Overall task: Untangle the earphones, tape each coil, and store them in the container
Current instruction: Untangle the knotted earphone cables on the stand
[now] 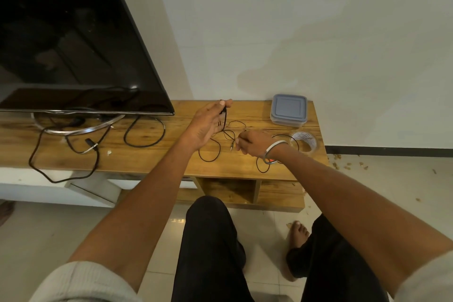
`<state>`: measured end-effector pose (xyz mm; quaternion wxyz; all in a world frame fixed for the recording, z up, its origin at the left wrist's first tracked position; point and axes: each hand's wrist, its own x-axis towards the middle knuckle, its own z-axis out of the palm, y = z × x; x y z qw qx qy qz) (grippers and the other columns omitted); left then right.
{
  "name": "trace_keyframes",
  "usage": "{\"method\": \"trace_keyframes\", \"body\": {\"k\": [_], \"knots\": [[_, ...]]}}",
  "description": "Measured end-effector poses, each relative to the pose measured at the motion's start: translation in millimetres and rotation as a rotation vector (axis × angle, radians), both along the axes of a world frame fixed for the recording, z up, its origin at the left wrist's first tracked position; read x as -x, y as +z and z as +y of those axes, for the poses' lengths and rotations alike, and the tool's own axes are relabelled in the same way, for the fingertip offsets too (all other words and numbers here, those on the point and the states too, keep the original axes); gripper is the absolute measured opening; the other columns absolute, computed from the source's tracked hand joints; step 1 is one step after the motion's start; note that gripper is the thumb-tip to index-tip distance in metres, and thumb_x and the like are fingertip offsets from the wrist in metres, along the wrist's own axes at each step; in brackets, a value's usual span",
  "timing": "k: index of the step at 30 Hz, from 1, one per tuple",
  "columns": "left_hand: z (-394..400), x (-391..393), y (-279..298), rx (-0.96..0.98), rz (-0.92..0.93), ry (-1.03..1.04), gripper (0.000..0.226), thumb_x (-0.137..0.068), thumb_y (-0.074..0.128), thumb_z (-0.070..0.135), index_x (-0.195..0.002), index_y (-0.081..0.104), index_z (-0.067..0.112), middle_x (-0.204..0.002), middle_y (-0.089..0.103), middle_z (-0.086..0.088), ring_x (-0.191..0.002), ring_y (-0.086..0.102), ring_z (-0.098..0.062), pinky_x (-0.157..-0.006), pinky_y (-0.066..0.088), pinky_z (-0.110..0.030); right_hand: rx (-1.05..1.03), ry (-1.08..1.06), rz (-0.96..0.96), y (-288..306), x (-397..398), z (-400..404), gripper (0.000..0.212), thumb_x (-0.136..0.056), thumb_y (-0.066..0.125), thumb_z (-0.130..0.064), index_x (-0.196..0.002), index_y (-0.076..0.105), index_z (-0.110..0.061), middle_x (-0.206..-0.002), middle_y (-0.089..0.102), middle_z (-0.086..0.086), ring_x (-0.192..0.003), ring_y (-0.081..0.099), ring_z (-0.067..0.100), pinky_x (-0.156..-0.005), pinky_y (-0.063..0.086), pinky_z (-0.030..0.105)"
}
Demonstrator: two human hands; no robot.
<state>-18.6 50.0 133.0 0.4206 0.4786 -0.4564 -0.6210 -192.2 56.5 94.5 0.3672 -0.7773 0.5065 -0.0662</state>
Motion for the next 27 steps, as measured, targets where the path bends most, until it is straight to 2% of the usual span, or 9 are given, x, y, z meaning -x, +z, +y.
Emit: {"method": "trace_keyframes", "body": {"k": [3, 5, 8, 11, 14, 16, 20, 23, 27], "knots": [[1, -4, -4, 0.032, -0.159, 0.001, 0.018, -0.099, 0.050, 0.029, -0.101, 0.066, 0.022, -0.134, 0.056, 0.006, -0.124, 0.043, -0.014, -0.099, 0.035, -0.039, 0.011, 0.016, -0.050, 8, 3, -2, 0.028, -0.099, 0.040, -0.029, -0.078, 0.059, -0.026, -0.068, 0.059, -0.010, -0.057, 0.051, 0.000, -0.054, 0.034, 0.019], [2, -6, -9, 0.068, -0.253, -0.032, 0.018, -0.099, 0.051, 0.029, -0.098, 0.068, 0.024, -0.134, 0.056, 0.009, -0.124, 0.045, -0.010, -0.098, 0.036, -0.038, -0.002, 0.022, -0.098, 12, 4, -5, 0.025, -0.099, 0.042, -0.026, -0.085, 0.062, -0.021, -0.067, 0.059, -0.011, -0.053, 0.053, -0.007, -0.054, 0.034, 0.015], [1, -8, -19, 0.132, -0.368, -0.102, 0.018, -0.098, 0.054, 0.030, -0.102, 0.071, 0.026, -0.118, 0.060, 0.020, -0.117, 0.050, -0.001, -0.101, 0.039, -0.032, -0.004, 0.013, -0.167, 16, 6, -7, 0.023, -0.097, 0.045, -0.021, -0.090, 0.066, -0.014, -0.066, 0.058, -0.008, -0.051, 0.052, -0.012, -0.057, 0.037, 0.014], [2, -7, -26, 0.169, -0.447, -0.157, 0.021, -0.096, 0.056, 0.029, -0.107, 0.072, 0.019, -0.112, 0.061, 0.019, -0.112, 0.054, 0.002, -0.103, 0.039, -0.028, -0.003, 0.004, -0.210, 21, 9, -8, 0.023, -0.096, 0.047, -0.022, -0.089, 0.068, -0.014, -0.066, 0.059, -0.005, -0.052, 0.051, -0.016, -0.059, 0.039, 0.017], [3, -7, -27, 0.205, -0.511, -0.179, 0.024, -0.096, 0.058, 0.029, -0.106, 0.073, 0.014, -0.118, 0.064, 0.009, -0.116, 0.055, -0.006, -0.105, 0.039, -0.030, -0.006, -0.021, -0.257, 24, 12, -11, 0.022, -0.095, 0.050, -0.025, -0.081, 0.068, -0.022, -0.065, 0.059, -0.005, -0.053, 0.051, -0.006, -0.062, 0.043, 0.021], [4, -8, -28, 0.222, -0.552, -0.212, 0.025, -0.096, 0.058, 0.029, -0.106, 0.073, 0.012, -0.126, 0.062, 0.004, -0.118, 0.054, -0.007, -0.105, 0.039, -0.030, 0.001, -0.038, -0.261, 25, 15, -12, 0.021, -0.094, 0.052, -0.026, -0.082, 0.069, -0.022, -0.066, 0.060, -0.005, -0.055, 0.052, 0.004, -0.061, 0.044, 0.022], [6, -6, -25, 0.192, -0.589, -0.241, 0.027, -0.098, 0.055, 0.026, -0.114, 0.070, 0.011, -0.135, 0.057, 0.002, -0.122, 0.051, -0.008, -0.099, 0.037, -0.025, -0.026, -0.069, -0.317, 30, 20, -13, 0.022, -0.095, 0.051, -0.020, -0.090, 0.069, -0.008, -0.062, 0.057, -0.007, -0.047, 0.048, -0.003, -0.051, 0.040, 0.010], [9, -6, -24, 0.166, -0.579, -0.271, 0.029, -0.099, 0.052, 0.029, -0.117, 0.069, 0.014, -0.135, 0.058, 0.002, -0.122, 0.052, -0.009, -0.098, 0.037, -0.025, -0.001, -0.098, -0.302, 30, 22, -16, 0.023, -0.094, 0.053, -0.021, -0.092, 0.068, -0.005, -0.064, 0.058, -0.005, -0.053, 0.049, 0.003, -0.056, 0.040, 0.018], [12, -7, -24, 0.138, -0.565, -0.311, 0.029, -0.098, 0.053, 0.034, -0.114, 0.071, 0.018, -0.124, 0.065, 0.006, -0.117, 0.055, -0.008, -0.098, 0.039, -0.028, 0.055, -0.125, -0.292, 29, 25, -19, 0.020, -0.093, 0.054, -0.019, -0.091, 0.069, -0.007, -0.061, 0.056, -0.008, -0.052, 0.047, 0.003, -0.056, 0.039, 0.019]]}}
